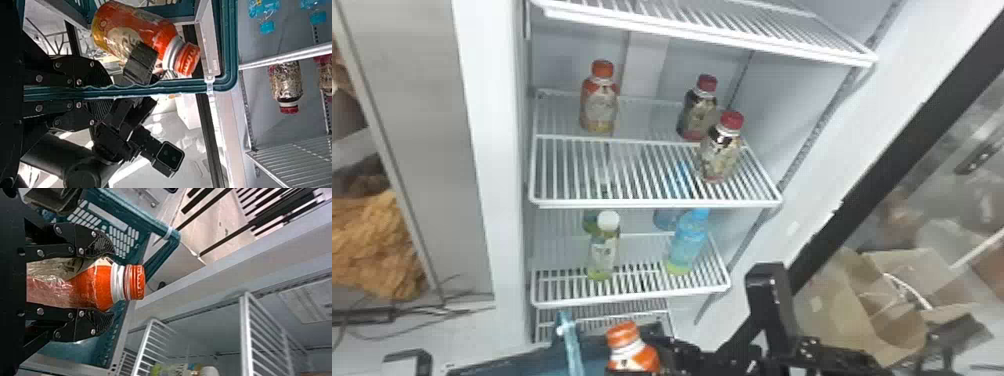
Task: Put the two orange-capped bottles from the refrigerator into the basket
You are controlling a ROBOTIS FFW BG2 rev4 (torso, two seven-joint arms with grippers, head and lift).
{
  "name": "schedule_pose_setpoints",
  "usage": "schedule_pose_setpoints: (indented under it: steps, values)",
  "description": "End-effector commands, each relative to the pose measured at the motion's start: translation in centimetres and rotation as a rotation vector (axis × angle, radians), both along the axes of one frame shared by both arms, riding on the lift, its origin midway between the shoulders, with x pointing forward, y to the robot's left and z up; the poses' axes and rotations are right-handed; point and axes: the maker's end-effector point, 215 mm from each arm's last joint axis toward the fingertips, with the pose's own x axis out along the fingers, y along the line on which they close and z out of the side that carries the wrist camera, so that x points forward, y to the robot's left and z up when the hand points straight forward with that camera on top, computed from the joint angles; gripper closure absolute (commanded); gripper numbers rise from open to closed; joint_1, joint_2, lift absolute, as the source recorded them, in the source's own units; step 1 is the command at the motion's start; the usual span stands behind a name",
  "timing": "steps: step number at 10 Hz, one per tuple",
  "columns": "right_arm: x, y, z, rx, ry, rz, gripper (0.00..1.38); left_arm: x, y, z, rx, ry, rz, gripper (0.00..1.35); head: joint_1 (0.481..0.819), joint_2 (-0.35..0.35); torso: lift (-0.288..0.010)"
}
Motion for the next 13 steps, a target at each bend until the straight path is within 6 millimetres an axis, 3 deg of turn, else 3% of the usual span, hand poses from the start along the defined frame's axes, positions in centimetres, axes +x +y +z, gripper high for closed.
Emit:
schedule_pose_setpoints:
  steps: [1, 3, 4, 5, 7, 9, 13]
  values:
    - [0.2, -0.4, -0.9, -0.012, 0.025, -0.005, 0.53, 0.0, 0.0, 0.0, 0.000, 0.000, 0.000, 1.21, 0.695, -0.350, -0.040]
    - [0.6, -1.1, -1.5, -0.029, 0.034, -0.015, 0.15, 0.0, 0.0, 0.0, 0.000, 0.000, 0.000, 1.21, 0.695, -0.350, -0.040]
    - [0.8, -1.2, -1.5, -0.031, 0.031, -0.017, 0.09, 0.0, 0.0, 0.1, -0.002, 0.000, 0.000, 1.21, 0.695, -0.350, -0.040]
    - [1.7, -1.2, -0.7, -0.027, -0.013, -0.017, 0.10, 0.1, 0.1, 0.1, -0.002, 0.000, 0.004, 1.21, 0.695, -0.350, -0.040]
    - [6.4, -1.5, 4.0, -0.031, -0.261, -0.042, 0.10, 0.2, 0.2, 0.0, -0.004, 0.003, 0.010, 1.21, 0.695, -0.350, -0.040]
    - [11.9, -2.9, 5.9, 0.022, -0.428, -0.123, 0.10, 0.2, 0.2, 0.0, -0.004, 0.005, 0.013, 1.21, 0.695, -0.350, -0.040]
    - [18.5, -2.3, 9.5, 0.047, -0.658, -0.191, 0.07, 0.1, 0.5, -0.2, -0.007, 0.018, 0.027, 1.21, 0.695, -0.318, -0.040]
